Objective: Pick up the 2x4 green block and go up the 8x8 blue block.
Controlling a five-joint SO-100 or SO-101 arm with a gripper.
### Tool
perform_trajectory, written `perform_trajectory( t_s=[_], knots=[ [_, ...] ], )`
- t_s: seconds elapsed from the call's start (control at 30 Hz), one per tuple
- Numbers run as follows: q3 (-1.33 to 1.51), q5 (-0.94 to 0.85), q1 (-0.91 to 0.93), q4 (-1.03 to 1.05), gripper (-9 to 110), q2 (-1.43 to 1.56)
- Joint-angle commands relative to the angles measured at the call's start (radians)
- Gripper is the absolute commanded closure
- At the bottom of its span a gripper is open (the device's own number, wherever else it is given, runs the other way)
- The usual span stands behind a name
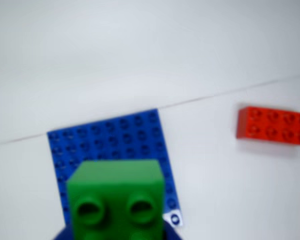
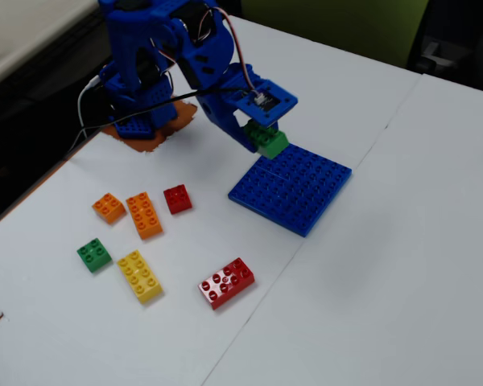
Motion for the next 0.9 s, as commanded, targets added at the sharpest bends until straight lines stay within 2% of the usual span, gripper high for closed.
perform_trajectory(
  t_s=[0.0,0.1,0.13,0.47,0.87],
  knots=[
    [-0.155,-0.063,-0.054,0.015,99,-0.032],
    [-0.629,-0.117,-0.074,0.253,99,-0.341],
    [-0.672,-0.112,-0.078,0.253,99,-0.383],
    [-0.592,-0.224,-0.051,0.252,99,-0.434],
    [-0.546,-0.183,-0.054,0.307,99,-0.426]
  ],
)
